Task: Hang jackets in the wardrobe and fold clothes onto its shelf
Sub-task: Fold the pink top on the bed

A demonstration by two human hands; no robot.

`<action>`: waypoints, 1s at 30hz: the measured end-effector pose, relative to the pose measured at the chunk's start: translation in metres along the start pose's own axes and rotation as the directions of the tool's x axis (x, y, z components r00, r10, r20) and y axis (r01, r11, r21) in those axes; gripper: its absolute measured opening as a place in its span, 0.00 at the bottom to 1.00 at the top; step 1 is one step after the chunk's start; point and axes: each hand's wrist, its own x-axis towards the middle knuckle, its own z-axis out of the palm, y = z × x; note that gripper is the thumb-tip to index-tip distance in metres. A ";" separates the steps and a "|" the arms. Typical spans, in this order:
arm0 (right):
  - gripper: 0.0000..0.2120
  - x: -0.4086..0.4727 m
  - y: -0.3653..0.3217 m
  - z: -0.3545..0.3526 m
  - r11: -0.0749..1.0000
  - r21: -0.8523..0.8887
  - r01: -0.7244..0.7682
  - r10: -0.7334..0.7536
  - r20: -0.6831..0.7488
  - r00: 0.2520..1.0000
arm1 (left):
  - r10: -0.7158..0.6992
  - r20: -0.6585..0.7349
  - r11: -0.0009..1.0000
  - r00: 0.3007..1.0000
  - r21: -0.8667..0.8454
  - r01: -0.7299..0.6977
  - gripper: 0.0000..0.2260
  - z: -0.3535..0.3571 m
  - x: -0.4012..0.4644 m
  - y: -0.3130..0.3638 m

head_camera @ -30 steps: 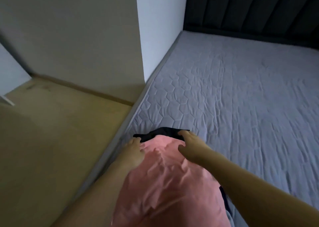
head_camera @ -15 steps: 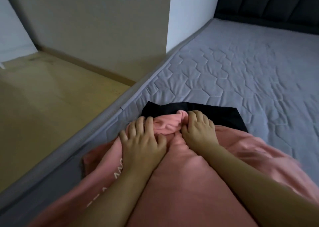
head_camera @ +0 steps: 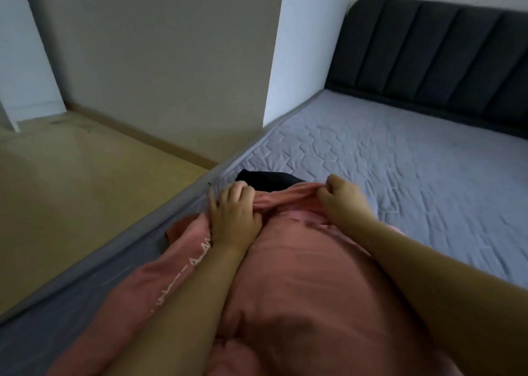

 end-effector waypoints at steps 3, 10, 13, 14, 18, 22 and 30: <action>0.11 -0.019 -0.008 -0.050 0.973 0.222 -0.062 0.089 -0.113 0.990 | -0.023 -0.079 0.997 0.997 -0.081 0.017 0.06 -0.044 0.001 0.018; 0.11 -0.057 0.009 -0.169 0.967 0.250 0.038 0.045 -0.320 0.946 | 0.117 -0.200 0.981 0.973 -0.128 -0.144 0.08 -0.153 0.020 0.109; 0.14 -0.076 0.034 -0.223 0.981 0.186 0.057 0.012 -0.352 0.936 | 0.110 -0.198 0.989 0.974 0.120 -0.087 0.09 -0.174 0.023 0.170; 0.14 -0.082 0.046 -0.244 0.981 0.186 0.048 0.021 -0.352 0.936 | 0.121 -0.182 0.973 0.976 0.215 -0.081 0.09 -0.178 0.021 0.196; 0.13 -0.105 0.105 -0.333 0.930 0.368 -0.022 0.145 -0.309 0.940 | 0.151 -0.086 0.982 0.985 0.124 -0.139 0.11 -0.185 0.014 0.316; 0.12 -0.139 0.189 -0.423 0.708 0.699 -0.101 0.332 -0.203 0.921 | 0.238 -0.138 0.963 0.961 -0.096 -0.252 0.14 -0.173 0.008 0.454; 0.08 -0.209 0.430 -0.513 0.468 0.866 -0.177 0.655 -0.206 0.727 | 0.445 -0.110 0.767 0.889 -0.466 -0.441 0.13 -0.049 -0.048 0.725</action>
